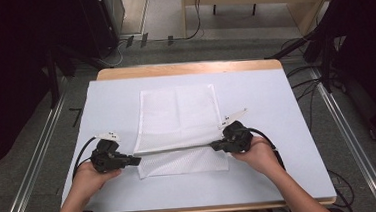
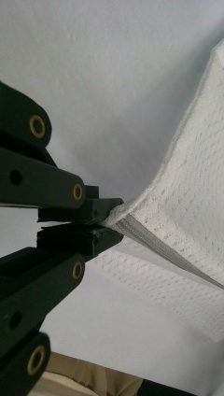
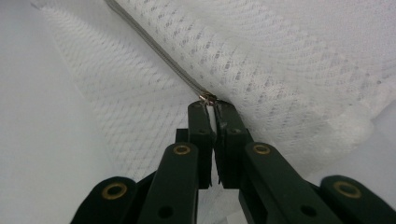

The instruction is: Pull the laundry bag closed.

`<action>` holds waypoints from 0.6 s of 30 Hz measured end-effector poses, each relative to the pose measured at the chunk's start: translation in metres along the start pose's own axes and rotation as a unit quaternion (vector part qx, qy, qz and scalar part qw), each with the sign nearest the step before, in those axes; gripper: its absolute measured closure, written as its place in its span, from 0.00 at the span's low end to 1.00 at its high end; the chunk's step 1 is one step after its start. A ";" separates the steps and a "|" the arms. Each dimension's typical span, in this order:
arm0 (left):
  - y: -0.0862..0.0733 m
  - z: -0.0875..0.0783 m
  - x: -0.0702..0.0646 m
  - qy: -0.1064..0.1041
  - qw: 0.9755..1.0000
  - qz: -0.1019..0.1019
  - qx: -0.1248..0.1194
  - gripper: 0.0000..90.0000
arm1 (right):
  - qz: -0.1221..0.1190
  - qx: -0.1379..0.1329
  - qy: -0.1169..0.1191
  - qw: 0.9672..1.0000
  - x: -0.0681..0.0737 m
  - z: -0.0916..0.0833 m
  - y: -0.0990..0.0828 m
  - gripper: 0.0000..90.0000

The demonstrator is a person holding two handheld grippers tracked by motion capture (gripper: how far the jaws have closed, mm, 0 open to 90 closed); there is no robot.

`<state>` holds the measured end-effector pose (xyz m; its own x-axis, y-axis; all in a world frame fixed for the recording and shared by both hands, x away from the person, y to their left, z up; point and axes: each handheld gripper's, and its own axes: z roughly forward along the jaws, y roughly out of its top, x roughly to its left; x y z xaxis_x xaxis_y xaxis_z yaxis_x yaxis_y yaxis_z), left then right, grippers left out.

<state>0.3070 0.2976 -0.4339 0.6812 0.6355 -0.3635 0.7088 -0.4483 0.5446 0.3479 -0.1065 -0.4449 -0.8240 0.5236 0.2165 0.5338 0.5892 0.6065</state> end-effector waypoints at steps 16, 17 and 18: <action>-0.001 -0.002 0.002 0.003 1.000 -0.008 0.002 0.98 | 0.003 0.003 -0.008 1.000 -0.005 -0.007 -0.010 0.98; -0.001 -0.002 0.002 0.002 1.000 -0.008 0.003 0.98 | 0.003 0.005 -0.009 1.000 -0.006 -0.008 -0.011 0.98; -0.001 -0.002 0.002 0.001 1.000 -0.008 0.003 0.98 | 0.003 0.003 -0.006 1.000 -0.006 -0.008 -0.011 0.98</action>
<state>0.3070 0.3006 -0.4335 0.6690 0.6436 -0.3717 0.7212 -0.4411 0.5341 0.3453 -0.1215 -0.4468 -0.8184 0.5345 0.2111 0.5401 0.5900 0.6002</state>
